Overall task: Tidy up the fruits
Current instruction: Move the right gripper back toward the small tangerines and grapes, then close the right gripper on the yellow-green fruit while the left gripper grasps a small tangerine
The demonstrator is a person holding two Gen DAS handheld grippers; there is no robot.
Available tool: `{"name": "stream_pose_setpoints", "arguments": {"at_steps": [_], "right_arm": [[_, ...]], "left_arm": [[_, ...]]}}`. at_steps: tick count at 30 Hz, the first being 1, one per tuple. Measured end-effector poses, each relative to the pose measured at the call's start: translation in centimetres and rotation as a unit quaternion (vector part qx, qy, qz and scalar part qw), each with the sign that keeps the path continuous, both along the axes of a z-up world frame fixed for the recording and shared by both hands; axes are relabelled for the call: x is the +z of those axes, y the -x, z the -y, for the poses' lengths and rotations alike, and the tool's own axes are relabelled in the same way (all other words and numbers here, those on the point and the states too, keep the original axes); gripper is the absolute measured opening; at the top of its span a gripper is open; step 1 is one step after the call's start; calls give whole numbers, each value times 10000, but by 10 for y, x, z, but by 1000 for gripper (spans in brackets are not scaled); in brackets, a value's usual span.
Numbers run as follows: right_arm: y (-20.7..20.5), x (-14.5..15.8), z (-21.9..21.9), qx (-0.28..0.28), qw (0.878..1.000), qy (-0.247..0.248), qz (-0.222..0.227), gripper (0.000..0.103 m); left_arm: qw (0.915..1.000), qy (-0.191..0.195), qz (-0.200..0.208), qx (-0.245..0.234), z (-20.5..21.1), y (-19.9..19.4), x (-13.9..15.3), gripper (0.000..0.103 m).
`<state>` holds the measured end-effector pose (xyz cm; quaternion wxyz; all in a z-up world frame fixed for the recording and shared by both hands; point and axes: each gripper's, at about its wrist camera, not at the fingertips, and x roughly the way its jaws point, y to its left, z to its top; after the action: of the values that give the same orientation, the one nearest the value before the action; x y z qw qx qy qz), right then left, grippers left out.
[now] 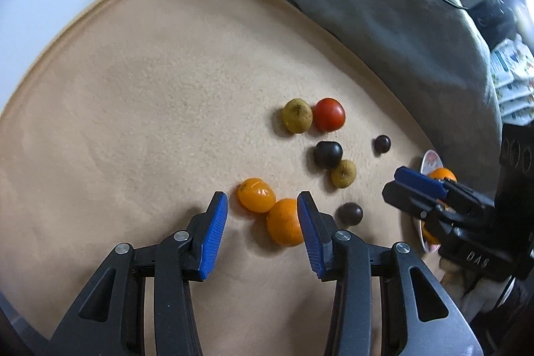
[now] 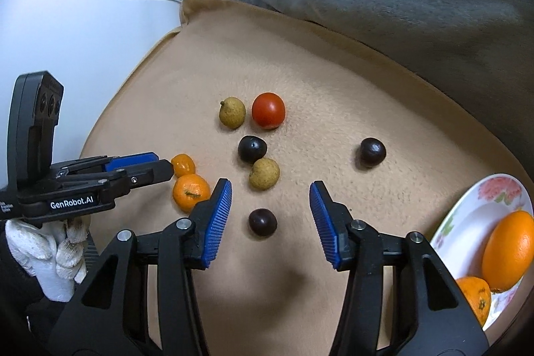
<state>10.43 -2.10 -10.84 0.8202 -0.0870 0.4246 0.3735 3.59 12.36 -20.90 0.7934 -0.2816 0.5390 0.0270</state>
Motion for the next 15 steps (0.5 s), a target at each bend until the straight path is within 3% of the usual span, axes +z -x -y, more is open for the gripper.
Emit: {"name": "stream_pose_setpoints", "arguments": {"at_steps": [15], "right_arm": [[-15, -16, -25, 134, 9996, 240, -69, 47]], "left_arm": [[9989, 205, -406, 118, 4, -13, -14, 38]]}}
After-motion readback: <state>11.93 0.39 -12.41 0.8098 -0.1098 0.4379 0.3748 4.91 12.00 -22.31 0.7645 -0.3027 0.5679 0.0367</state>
